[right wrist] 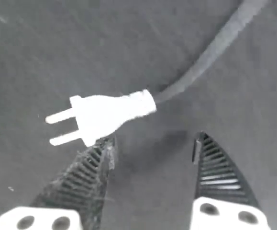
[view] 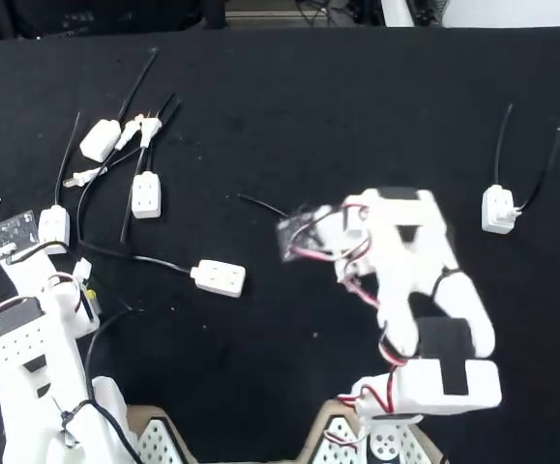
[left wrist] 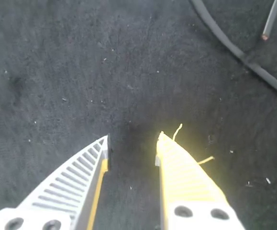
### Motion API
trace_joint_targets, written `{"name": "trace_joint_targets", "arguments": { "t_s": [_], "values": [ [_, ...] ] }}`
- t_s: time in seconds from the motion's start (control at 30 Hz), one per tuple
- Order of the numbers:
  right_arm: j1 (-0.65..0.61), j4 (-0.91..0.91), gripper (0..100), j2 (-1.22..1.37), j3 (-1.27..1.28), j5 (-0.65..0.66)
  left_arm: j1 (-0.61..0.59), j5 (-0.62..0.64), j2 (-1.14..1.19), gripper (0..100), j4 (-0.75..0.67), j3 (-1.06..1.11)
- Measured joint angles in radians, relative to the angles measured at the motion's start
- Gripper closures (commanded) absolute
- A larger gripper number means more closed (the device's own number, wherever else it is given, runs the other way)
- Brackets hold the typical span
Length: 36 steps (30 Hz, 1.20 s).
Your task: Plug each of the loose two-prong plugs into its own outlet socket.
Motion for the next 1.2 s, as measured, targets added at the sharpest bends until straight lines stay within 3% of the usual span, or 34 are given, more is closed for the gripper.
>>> {"name": "trace_joint_targets", "arguments": {
  "t_s": [0.4, 0.77, 1.07, 1.2],
  "values": [
    [-0.238, 0.008, 74.7, -0.376, 0.307, 0.0, -0.009, 0.0, 0.0, 83, -0.015, 0.0],
    [-0.261, 0.063, 75.0, -0.694, 0.396, -0.002, -0.009, 0.0, 0.0, 83, -0.015, 0.0],
    [-0.313, 0.101, 75.3, -0.747, 0.451, -0.164, -0.009, 0.0, 0.0, 83, -0.015, 0.0],
    [-0.422, 0.163, 85.0, -0.747, 0.422, -0.413, -0.009, 0.0, 0.0, 83, -0.015, 0.0]
  ]
}}
